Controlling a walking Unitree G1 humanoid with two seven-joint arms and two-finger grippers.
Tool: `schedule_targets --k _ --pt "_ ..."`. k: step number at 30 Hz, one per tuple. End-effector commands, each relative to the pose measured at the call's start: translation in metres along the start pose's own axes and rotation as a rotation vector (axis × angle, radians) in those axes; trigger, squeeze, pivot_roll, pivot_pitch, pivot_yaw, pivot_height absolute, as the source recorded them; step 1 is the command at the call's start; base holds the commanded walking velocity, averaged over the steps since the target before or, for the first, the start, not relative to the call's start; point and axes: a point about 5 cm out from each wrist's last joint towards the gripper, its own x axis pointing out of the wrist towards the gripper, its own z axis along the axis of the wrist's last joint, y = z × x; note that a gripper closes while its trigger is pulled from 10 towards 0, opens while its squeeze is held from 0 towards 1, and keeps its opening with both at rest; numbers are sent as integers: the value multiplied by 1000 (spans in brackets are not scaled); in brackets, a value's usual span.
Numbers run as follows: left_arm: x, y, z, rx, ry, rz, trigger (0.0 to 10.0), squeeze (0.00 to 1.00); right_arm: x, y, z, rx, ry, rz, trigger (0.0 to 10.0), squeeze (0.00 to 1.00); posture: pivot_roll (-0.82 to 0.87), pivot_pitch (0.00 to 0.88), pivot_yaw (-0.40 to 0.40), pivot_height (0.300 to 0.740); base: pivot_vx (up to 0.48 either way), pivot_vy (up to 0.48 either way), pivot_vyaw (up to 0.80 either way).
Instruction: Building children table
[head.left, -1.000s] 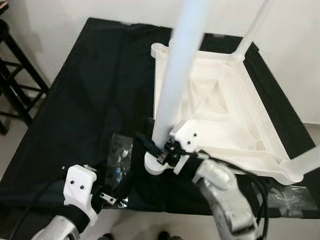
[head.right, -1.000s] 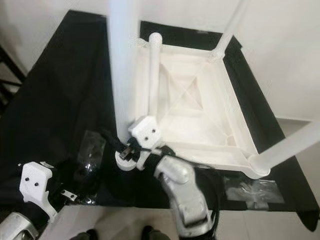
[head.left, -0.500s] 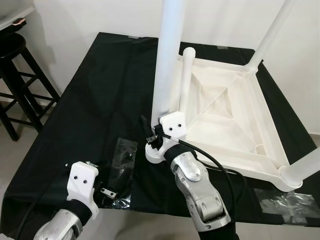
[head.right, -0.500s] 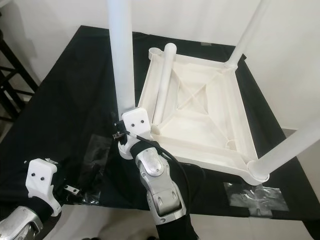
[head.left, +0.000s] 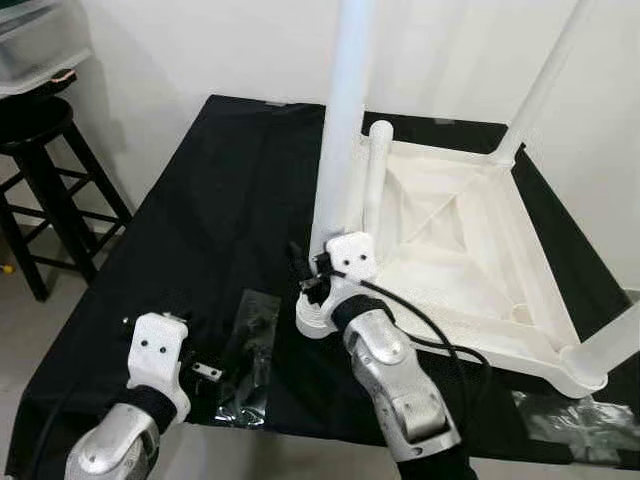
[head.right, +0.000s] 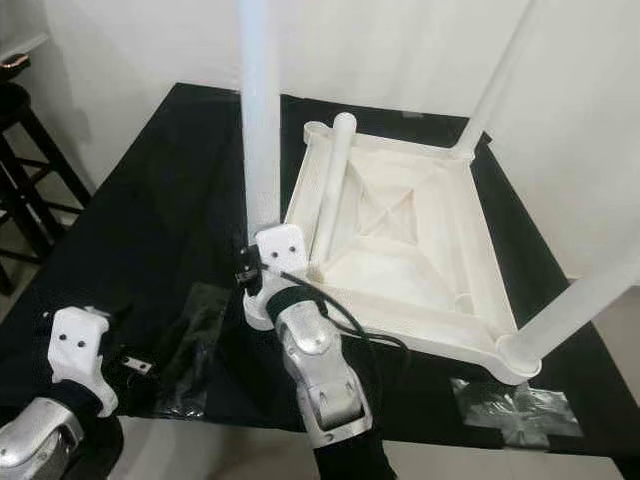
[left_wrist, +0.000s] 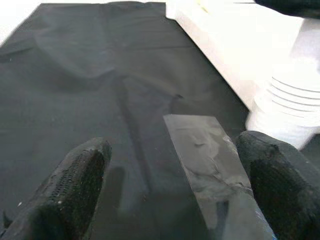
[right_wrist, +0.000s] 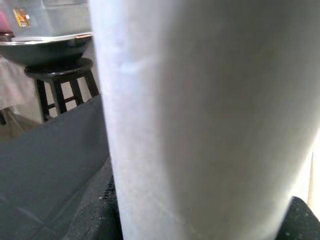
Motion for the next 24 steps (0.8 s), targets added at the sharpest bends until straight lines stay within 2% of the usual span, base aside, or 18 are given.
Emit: schedule_targets --k 1,5,8,10,12,14,17,18,19,20,21,23,24 --pt "-1 8 0 24 4 12 10000 0 -13 -21 -30 74 154 -103 10000 0 82 102 -77 740 0 0 0" --pt "4 21 11 41 -36 38 10000 0 -23 -10 -39 120 185 -102 10000 0 83 99 -71 740 0 0 0" --pt "7 26 19 47 -59 41 10000 0 -21 -6 -40 115 185 -96 10000 0 86 96 -69 740 0 0 0" --pt "12 30 31 53 -96 37 10000 0 -19 -4 -40 108 182 -93 10000 0 89 91 -66 740 0 0 0" --pt "12 30 31 53 -96 37 10000 0 -19 -4 -40 108 182 -93 10000 0 89 91 -66 740 0 0 0" --pt "19 34 52 55 -155 0 10000 0 -18 -3 -40 105 180 -86 10000 0 88 85 -62 740 0 0 0" --pt "22 36 60 55 -176 -17 10000 0 -18 -3 -40 107 181 -83 10000 0 88 85 -62 740 0 0 0" --pt "27 39 80 14 -243 -78 10000 910 -18 -2 -41 110 183 -74 10000 0 86 79 -61 740 0 0 0" --pt "27 39 80 14 -243 -78 10000 910 -18 -2 -41 110 183 -74 10000 0 86 79 -61 740 0 0 0" --pt "31 40 98 -24 -298 -152 10000 1000 -18 -1 -41 112 186 -65 10000 0 87 78 -61 740 0 0 0" --pt "31 40 98 -24 -298 -152 10000 1000 -18 -1 -41 112 186 -65 10000 0 87 78 -61 740 0 0 0" --pt "41 35 140 -12 -385 -420 10000 1000 -15 3 -41 107 190 -43 10000 0 90 69 -58 740 0 0 0" --pt "41 35 140 -12 -385 -420 10000 1000 -15 3 -41 107 190 -43 10000 0 90 69 -58 740 0 0 0"
